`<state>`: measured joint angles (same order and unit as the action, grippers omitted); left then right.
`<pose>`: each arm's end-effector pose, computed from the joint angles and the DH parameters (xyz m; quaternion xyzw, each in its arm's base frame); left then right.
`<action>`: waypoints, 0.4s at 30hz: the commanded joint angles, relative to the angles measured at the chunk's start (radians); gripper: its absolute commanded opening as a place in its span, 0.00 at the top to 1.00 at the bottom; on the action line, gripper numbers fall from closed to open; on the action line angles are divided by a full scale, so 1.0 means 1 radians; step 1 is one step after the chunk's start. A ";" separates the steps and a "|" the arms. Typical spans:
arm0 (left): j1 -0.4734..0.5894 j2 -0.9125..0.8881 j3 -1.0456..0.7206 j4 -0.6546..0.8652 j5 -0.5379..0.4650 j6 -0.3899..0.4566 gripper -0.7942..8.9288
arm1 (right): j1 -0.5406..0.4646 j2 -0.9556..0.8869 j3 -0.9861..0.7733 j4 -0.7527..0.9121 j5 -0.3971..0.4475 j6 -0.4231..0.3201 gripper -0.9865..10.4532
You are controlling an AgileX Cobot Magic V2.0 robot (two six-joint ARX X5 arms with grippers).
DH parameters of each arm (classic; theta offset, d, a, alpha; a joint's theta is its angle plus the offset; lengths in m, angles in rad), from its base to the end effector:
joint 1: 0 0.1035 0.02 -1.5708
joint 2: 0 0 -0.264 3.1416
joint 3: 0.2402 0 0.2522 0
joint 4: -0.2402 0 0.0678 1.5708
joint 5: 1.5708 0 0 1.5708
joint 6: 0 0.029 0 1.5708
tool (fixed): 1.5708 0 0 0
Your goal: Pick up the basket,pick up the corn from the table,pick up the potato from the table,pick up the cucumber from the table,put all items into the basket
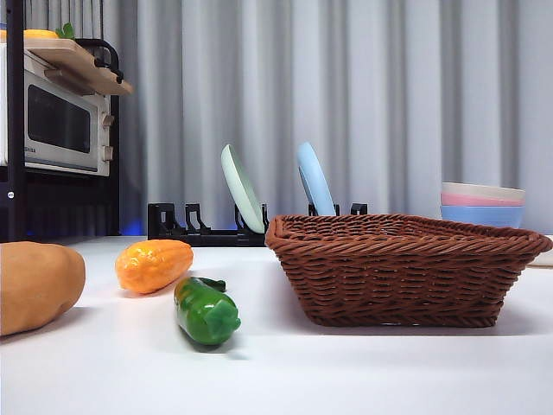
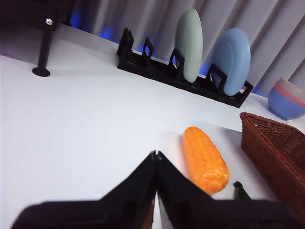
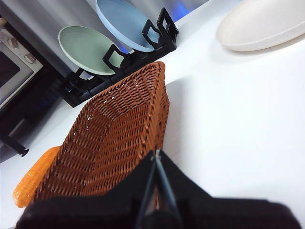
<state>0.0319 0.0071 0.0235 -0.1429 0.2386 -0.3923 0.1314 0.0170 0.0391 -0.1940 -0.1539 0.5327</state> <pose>0.0953 -0.0038 0.1573 -0.2018 0.0815 -0.0888 0.9720 0.0932 0.0168 0.1569 0.2605 0.1201 0.1141 0.9512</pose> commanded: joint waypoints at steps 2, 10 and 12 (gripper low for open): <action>0.003 0.017 0.056 -0.026 0.002 0.000 0.92 | 0.000 0.051 0.059 0.011 0.005 -0.024 0.92; 0.003 0.174 0.236 -0.068 0.004 0.100 0.92 | 0.000 0.312 0.234 0.008 -0.002 -0.113 0.92; 0.003 0.236 0.294 -0.092 0.003 0.150 0.92 | 0.000 0.392 0.291 0.004 -0.005 -0.156 0.92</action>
<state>0.0319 0.2230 0.2996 -0.2333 0.2398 -0.3073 0.1314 0.3748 0.3050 -0.1944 -0.1577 0.4297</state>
